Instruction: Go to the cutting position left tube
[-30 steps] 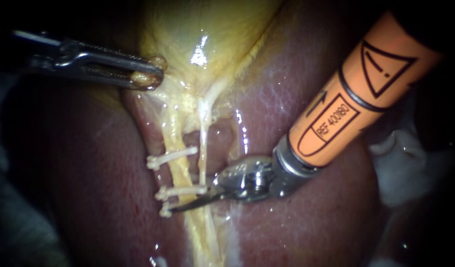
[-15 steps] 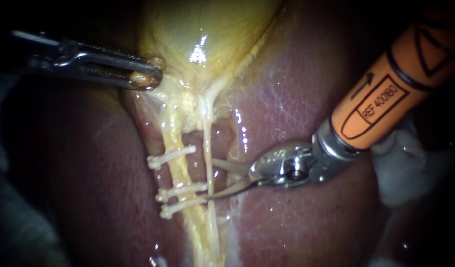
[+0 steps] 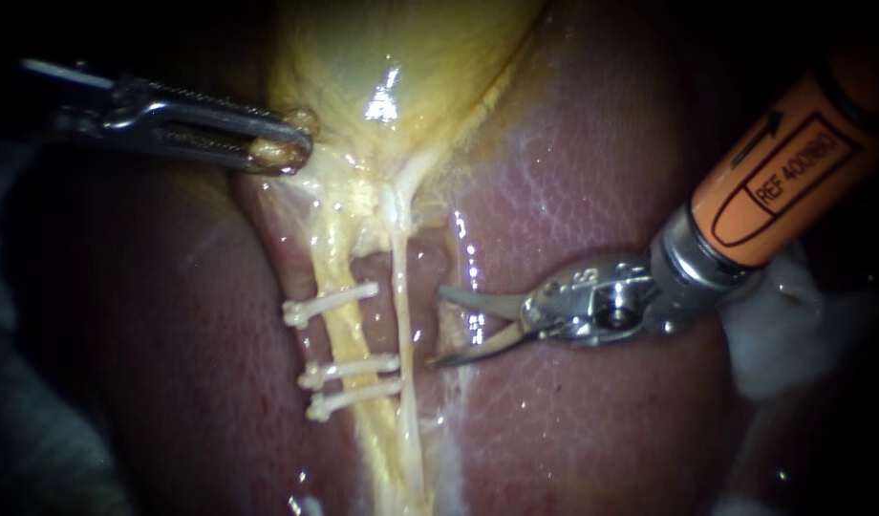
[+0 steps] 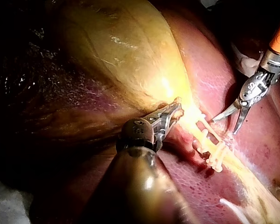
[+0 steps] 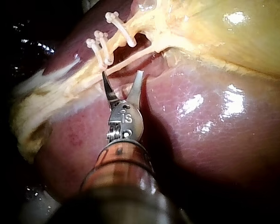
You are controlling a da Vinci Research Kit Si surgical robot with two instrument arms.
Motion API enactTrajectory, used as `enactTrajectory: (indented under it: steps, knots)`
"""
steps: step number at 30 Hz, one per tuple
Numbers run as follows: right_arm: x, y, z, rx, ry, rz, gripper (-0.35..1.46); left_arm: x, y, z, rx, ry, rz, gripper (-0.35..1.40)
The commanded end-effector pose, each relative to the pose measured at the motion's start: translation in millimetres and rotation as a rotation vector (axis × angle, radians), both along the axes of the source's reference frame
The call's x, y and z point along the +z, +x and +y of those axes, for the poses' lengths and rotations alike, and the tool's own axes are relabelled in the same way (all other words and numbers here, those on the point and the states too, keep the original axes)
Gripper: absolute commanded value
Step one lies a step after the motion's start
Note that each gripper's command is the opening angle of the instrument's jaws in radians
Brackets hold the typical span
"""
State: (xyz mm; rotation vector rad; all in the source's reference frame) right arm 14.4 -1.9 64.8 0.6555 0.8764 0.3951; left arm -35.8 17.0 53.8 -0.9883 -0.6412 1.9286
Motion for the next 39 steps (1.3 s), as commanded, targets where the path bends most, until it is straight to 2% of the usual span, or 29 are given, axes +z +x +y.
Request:
enactTrajectory:
  steps: [1,10,17,22,33,39]
  knots:
    - [0.2,0.1,0.0,-0.004,0.027,0.021,1.29,0.0,0.0,0.0,0.0,0.0,0.0,-0.35]
    - [0.4,0.6,0.2,-0.066,0.167,0.174,1.29,0.0,0.0,0.0,0.0,0.0,0.0,-0.35]
    - [0.6,1.4,0.3,-0.074,0.209,0.22,1.29,0.0,0.0,0.0,0.0,0.0,0.0,-0.35]
    - [1.1,2.1,0.2,-0.072,0.226,0.219,1.29,0.0,0.0,0.0,0.0,0.0,0.0,-0.35]
    - [4.1,2.9,-0.3,-0.066,0.229,0.199,1.29,0.1,0.0,0.0,0.003,-0.005,0.0,-0.35]
    - [5.2,2.9,0.0,-0.067,0.23,0.197,1.29,0.2,0.0,0.0,0.003,-0.005,0.0,-0.35]
